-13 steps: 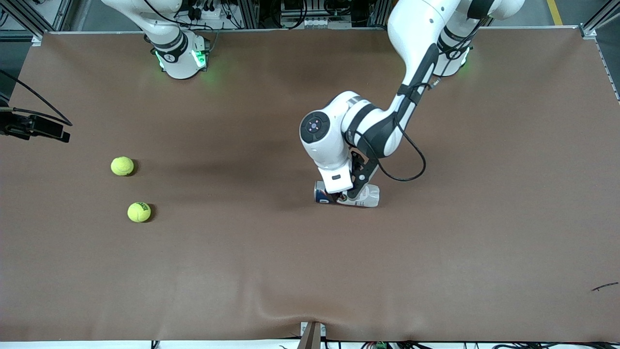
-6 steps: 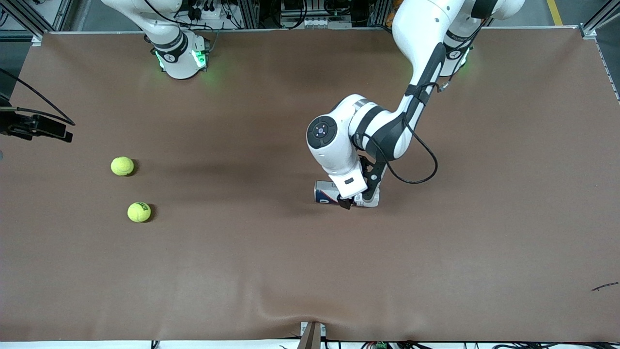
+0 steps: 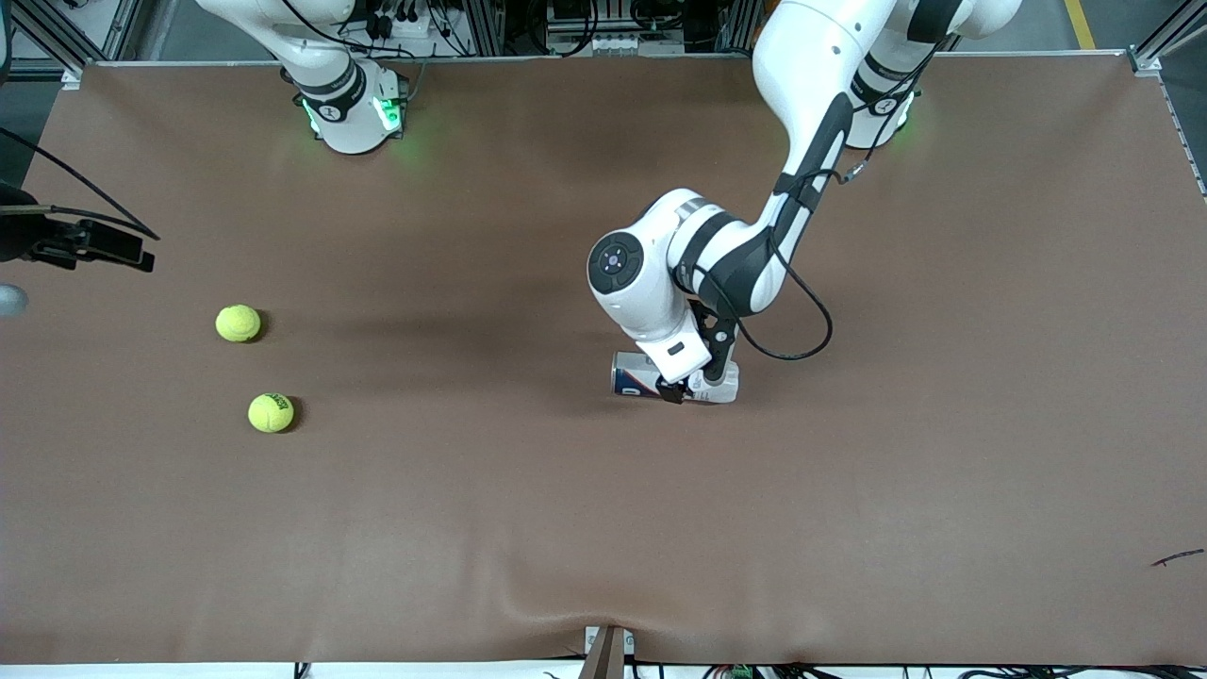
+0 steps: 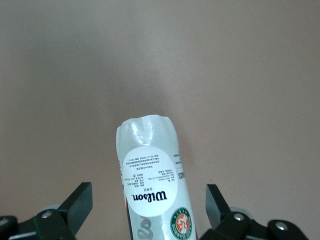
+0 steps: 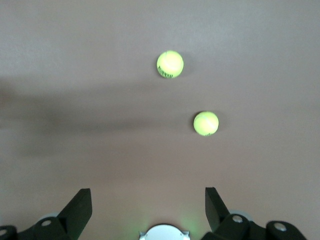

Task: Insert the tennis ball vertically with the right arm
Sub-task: 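Hold the can with the left gripper while the right gripper reaches the balls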

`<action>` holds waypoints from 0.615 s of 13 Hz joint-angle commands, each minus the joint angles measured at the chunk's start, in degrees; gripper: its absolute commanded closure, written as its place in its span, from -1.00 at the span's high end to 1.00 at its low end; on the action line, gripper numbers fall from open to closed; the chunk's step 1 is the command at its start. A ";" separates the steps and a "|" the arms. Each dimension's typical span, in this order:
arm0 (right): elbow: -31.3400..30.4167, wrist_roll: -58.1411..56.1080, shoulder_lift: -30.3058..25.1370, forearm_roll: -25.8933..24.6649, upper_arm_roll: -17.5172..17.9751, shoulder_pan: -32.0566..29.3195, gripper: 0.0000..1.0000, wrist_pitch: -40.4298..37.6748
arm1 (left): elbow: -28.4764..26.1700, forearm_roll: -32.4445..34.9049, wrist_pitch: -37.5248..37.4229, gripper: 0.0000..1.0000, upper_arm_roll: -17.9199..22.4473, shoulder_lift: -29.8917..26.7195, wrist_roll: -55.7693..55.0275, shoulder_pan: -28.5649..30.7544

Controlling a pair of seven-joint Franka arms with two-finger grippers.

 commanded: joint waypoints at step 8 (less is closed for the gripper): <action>1.08 -0.33 4.86 0.31 -0.52 -4.50 1.00 1.00 | 1.02 0.55 6.54 1.00 -0.03 3.38 -11.10 -0.87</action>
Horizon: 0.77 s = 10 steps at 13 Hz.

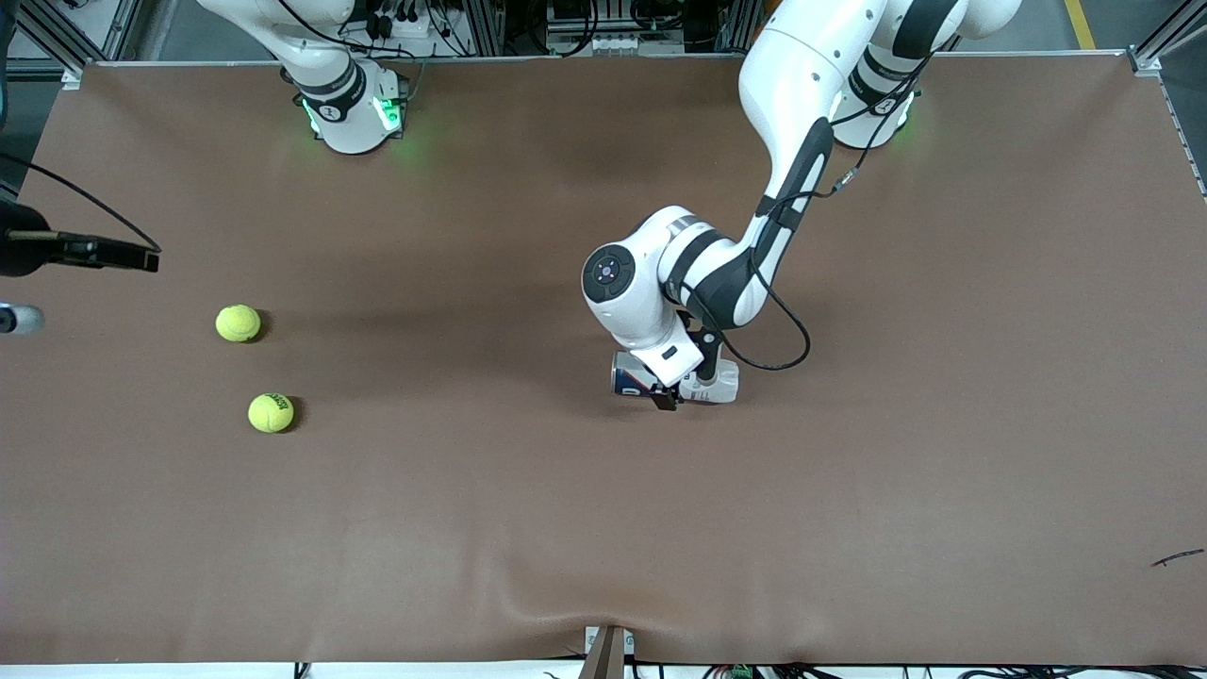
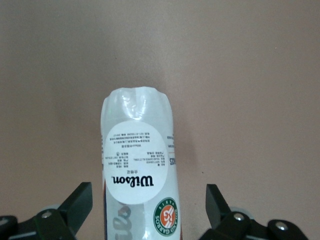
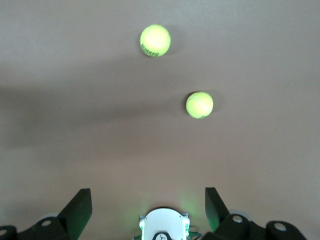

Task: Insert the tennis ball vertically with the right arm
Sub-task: 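Hold the can with the left gripper while the right gripper reaches the balls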

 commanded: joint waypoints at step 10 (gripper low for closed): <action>-0.85 1.51 0.52 -0.51 0.80 2.30 1.00 2.34 | 0.74 -0.24 0.86 1.00 0.00 3.95 -1.81 -1.73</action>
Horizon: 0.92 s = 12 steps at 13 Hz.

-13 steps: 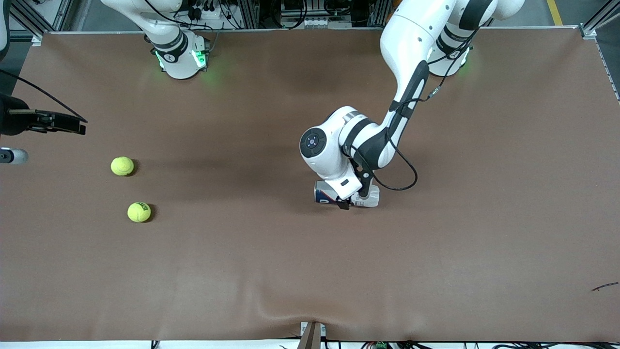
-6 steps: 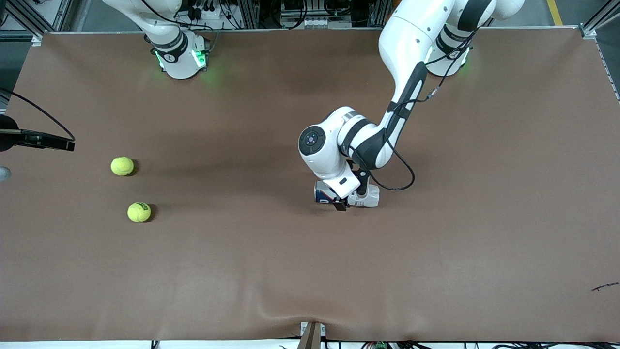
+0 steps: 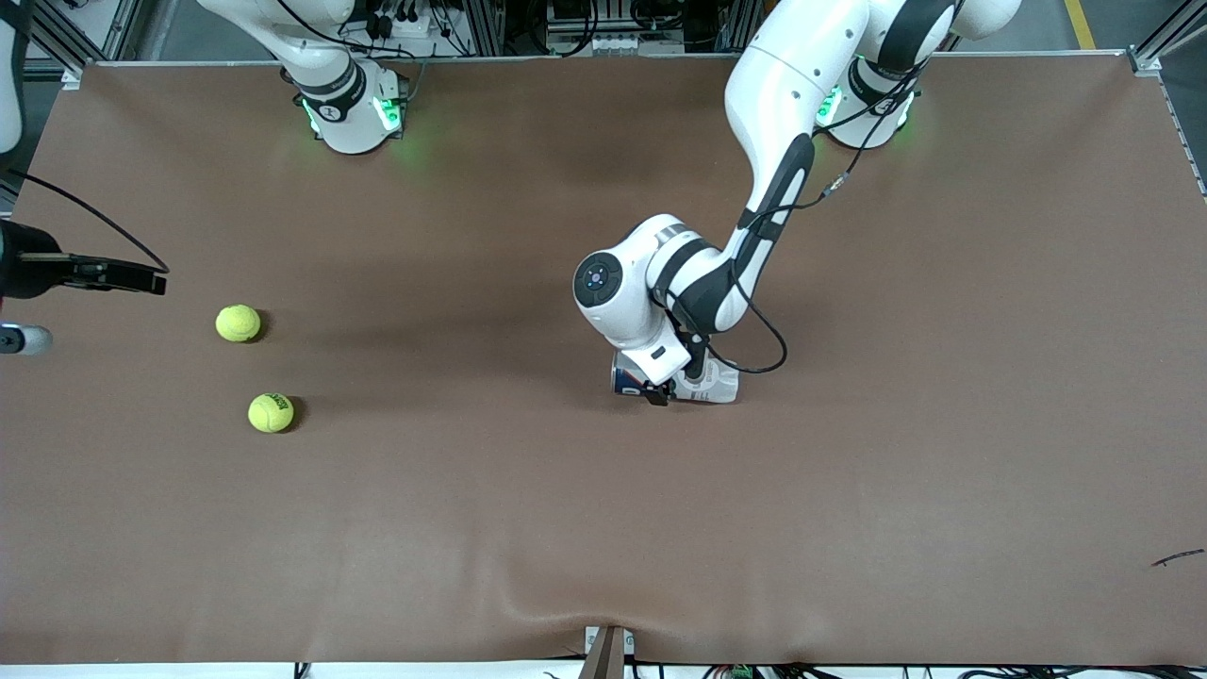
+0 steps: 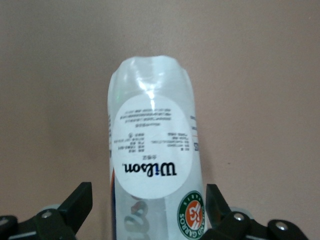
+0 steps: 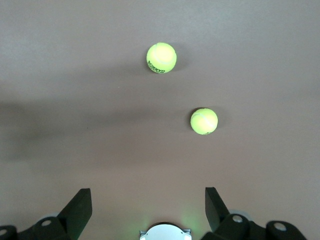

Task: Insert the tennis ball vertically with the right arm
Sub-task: 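Hold the can with the left gripper while the right gripper reaches the balls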

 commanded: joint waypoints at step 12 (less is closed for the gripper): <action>-15.78 4.15 -9.08 -0.49 -0.01 1.97 1.00 10.53 | 0.50 2.23 -0.39 0.37 0.67 1.81 -0.63 -1.41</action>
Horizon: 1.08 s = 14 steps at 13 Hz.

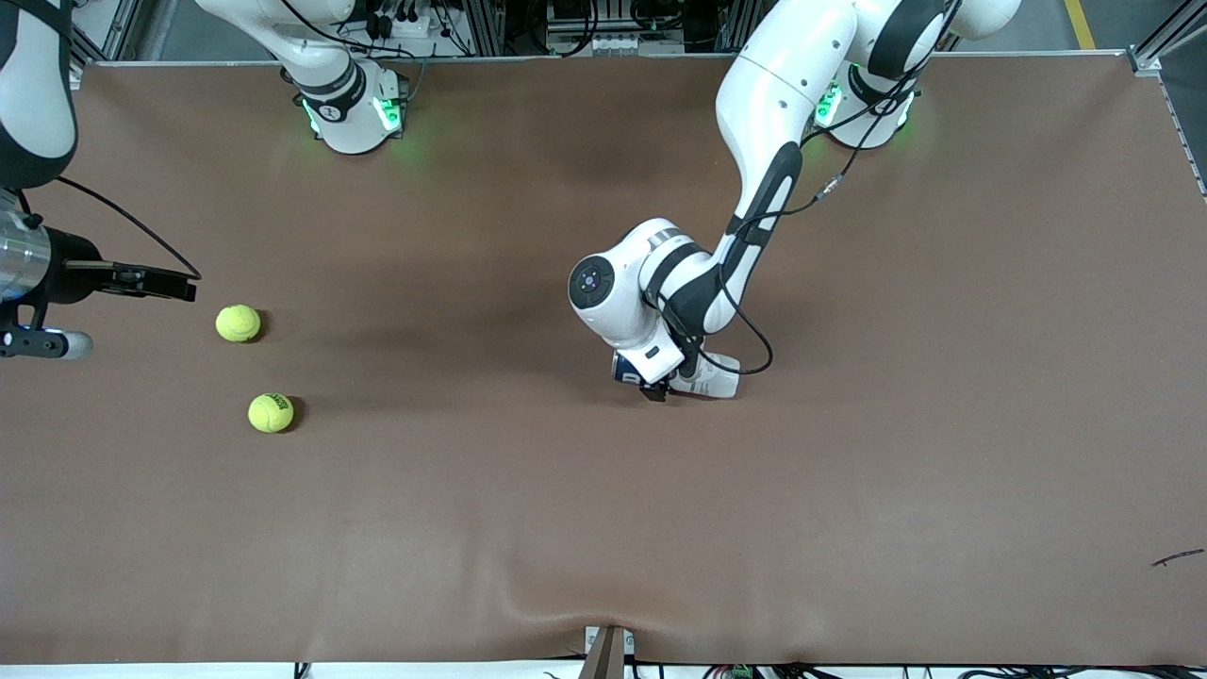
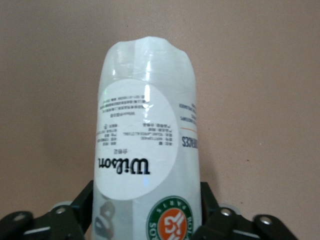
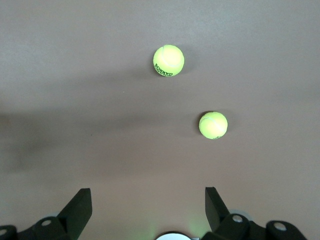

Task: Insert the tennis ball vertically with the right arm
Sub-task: 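Hold the can with the left gripper while the right gripper reaches the balls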

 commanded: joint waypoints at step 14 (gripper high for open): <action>4.28 2.20 18.22 0.24 0.07 1.16 1.00 17.67 | 1.71 -12.51 5.25 0.62 -0.18 -9.51 12.32 3.44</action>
